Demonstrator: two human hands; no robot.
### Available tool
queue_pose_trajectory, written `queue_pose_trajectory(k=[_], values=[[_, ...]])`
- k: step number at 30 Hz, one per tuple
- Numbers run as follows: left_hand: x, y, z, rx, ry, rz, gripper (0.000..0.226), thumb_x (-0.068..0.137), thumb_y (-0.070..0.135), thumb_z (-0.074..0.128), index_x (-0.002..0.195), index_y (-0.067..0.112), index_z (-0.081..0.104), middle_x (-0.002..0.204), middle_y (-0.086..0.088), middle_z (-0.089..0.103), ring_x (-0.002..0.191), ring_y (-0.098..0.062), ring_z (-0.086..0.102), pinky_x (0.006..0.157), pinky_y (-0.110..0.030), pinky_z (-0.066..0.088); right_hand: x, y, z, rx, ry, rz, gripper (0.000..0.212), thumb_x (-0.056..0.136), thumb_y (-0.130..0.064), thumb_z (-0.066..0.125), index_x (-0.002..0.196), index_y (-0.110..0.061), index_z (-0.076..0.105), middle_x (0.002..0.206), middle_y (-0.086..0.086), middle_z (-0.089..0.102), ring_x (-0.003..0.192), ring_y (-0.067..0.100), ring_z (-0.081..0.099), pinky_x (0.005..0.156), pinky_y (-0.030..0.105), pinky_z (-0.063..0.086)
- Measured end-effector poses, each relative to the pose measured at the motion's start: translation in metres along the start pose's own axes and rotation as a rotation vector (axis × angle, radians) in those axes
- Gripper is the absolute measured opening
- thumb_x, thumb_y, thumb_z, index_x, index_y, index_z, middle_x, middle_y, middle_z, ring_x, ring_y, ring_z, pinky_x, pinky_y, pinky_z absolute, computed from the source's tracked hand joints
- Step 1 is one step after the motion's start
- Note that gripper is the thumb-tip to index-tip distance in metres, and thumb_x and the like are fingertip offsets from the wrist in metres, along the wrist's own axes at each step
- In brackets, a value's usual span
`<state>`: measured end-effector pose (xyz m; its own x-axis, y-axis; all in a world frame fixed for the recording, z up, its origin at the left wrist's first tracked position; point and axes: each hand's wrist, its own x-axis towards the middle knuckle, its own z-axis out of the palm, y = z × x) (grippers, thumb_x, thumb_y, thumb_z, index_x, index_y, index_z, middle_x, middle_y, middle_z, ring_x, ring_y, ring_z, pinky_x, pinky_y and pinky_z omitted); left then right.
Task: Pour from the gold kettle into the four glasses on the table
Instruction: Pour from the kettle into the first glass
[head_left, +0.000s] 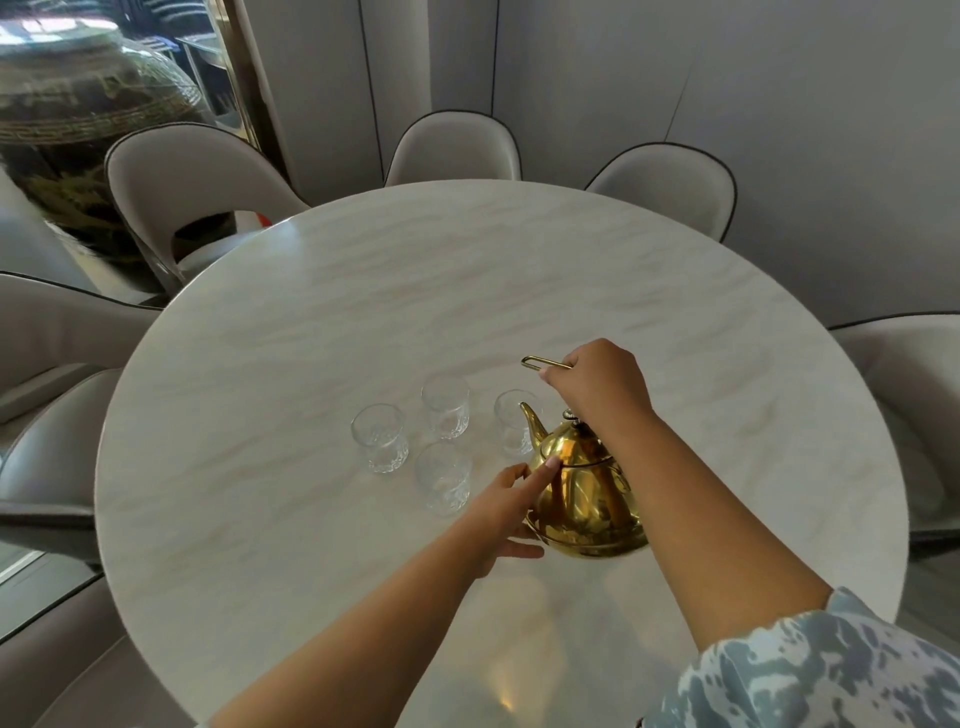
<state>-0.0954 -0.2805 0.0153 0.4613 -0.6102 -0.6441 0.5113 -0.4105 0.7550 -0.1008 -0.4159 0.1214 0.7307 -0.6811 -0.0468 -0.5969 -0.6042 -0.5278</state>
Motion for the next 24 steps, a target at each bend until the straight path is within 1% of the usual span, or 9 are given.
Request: queue_pose_trajectory(k=[6, 8, 10, 11, 14, 16, 18, 21, 24], values=[[-0.001, 0.002, 0.004, -0.073, 0.017, 0.039, 0.082, 0.081, 0.056, 0.066, 0.15, 0.044, 0.024, 0.114, -0.001, 0.059, 0.113, -0.027, 0.06, 0.085, -0.044, 0.059, -0.004, 0.004, -0.002, 0.031, -0.007, -0.033, 0.036, 0.091, -0.031, 0.062, 0.071, -0.001, 0.063, 0.056, 0.005, 0.054, 0.054, 0.022, 0.051, 0.046, 0.023, 0.032], [-0.003, 0.002, 0.005, -0.042, 0.021, 0.076, 0.075, 0.085, 0.054, 0.063, 0.147, 0.052, 0.021, 0.107, 0.003, 0.061, 0.108, -0.023, 0.06, 0.085, -0.043, 0.058, -0.007, 0.005, -0.004, 0.033, -0.007, -0.072, 0.03, 0.093, -0.03, 0.06, 0.1, -0.005, 0.074, 0.084, 0.009, 0.072, 0.079, 0.025, 0.066, 0.061, 0.025, 0.048], [-0.004, 0.003, 0.005, -0.011, 0.023, 0.091, 0.069, 0.087, 0.053, 0.061, 0.145, 0.055, 0.024, 0.118, -0.001, 0.063, 0.114, -0.023, 0.059, 0.09, -0.045, 0.057, -0.012, 0.006, -0.006, 0.051, 0.017, -0.11, 0.035, 0.095, -0.028, 0.058, 0.126, -0.013, 0.067, 0.124, 0.007, 0.069, 0.108, 0.025, 0.066, 0.086, 0.03, 0.052], [-0.006, 0.004, 0.004, 0.0, 0.026, 0.092, 0.067, 0.087, 0.052, 0.061, 0.144, 0.055, 0.027, 0.125, -0.004, 0.062, 0.117, -0.024, 0.058, 0.092, -0.046, 0.056, -0.013, 0.006, -0.007, 0.064, 0.023, -0.131, 0.036, 0.096, -0.027, 0.057, 0.13, -0.016, 0.064, 0.132, 0.005, 0.064, 0.11, 0.023, 0.066, 0.09, 0.03, 0.051], [-0.008, 0.004, 0.004, 0.003, 0.031, 0.089, 0.061, 0.087, 0.051, 0.062, 0.142, 0.054, 0.034, 0.131, -0.006, 0.06, 0.118, -0.024, 0.057, 0.094, -0.048, 0.054, -0.014, 0.01, -0.008, 0.077, 0.037, -0.176, 0.034, 0.097, -0.026, 0.057, 0.129, -0.021, 0.065, 0.135, 0.003, 0.062, 0.071, 0.011, 0.062, 0.085, 0.028, 0.053], [-0.009, 0.004, 0.005, -0.005, 0.036, 0.088, 0.058, 0.088, 0.049, 0.062, 0.141, 0.054, 0.036, 0.128, -0.005, 0.059, 0.114, -0.023, 0.056, 0.094, -0.048, 0.054, -0.015, 0.012, -0.007, 0.076, 0.038, -0.182, 0.033, 0.096, -0.026, 0.057, 0.128, -0.021, 0.066, 0.134, 0.002, 0.062, 0.062, 0.007, 0.056, 0.083, 0.028, 0.054], [-0.01, 0.005, 0.007, -0.014, 0.046, 0.086, 0.057, 0.089, 0.047, 0.061, 0.14, 0.053, 0.037, 0.124, -0.005, 0.059, 0.111, -0.022, 0.056, 0.093, -0.048, 0.055, -0.016, 0.012, -0.008, 0.081, 0.029, -0.178, 0.033, 0.096, -0.026, 0.058, 0.128, -0.021, 0.066, 0.134, 0.002, 0.062, 0.081, 0.017, 0.067, 0.087, 0.03, 0.054], [-0.011, 0.005, 0.011, -0.021, 0.047, 0.074, 0.058, 0.09, 0.048, 0.06, 0.143, 0.051, 0.036, 0.123, -0.006, 0.059, 0.115, -0.026, 0.058, 0.094, -0.049, 0.054, -0.013, 0.011, -0.008, 0.069, 0.024, -0.175, 0.032, 0.096, -0.025, 0.059, 0.126, -0.019, 0.067, 0.131, 0.003, 0.065, 0.116, 0.021, 0.063, 0.094, 0.03, 0.05], [-0.012, 0.006, 0.013, -0.028, 0.046, 0.06, 0.058, 0.091, 0.048, 0.059, 0.144, 0.05, 0.035, 0.124, -0.006, 0.057, 0.119, -0.029, 0.057, 0.094, -0.049, 0.054, -0.009, 0.01, -0.008, 0.054, 0.027, -0.17, 0.03, 0.095, -0.025, 0.06, 0.122, -0.018, 0.07, 0.125, 0.003, 0.069, 0.115, 0.02, 0.063, 0.091, 0.028, 0.05]])
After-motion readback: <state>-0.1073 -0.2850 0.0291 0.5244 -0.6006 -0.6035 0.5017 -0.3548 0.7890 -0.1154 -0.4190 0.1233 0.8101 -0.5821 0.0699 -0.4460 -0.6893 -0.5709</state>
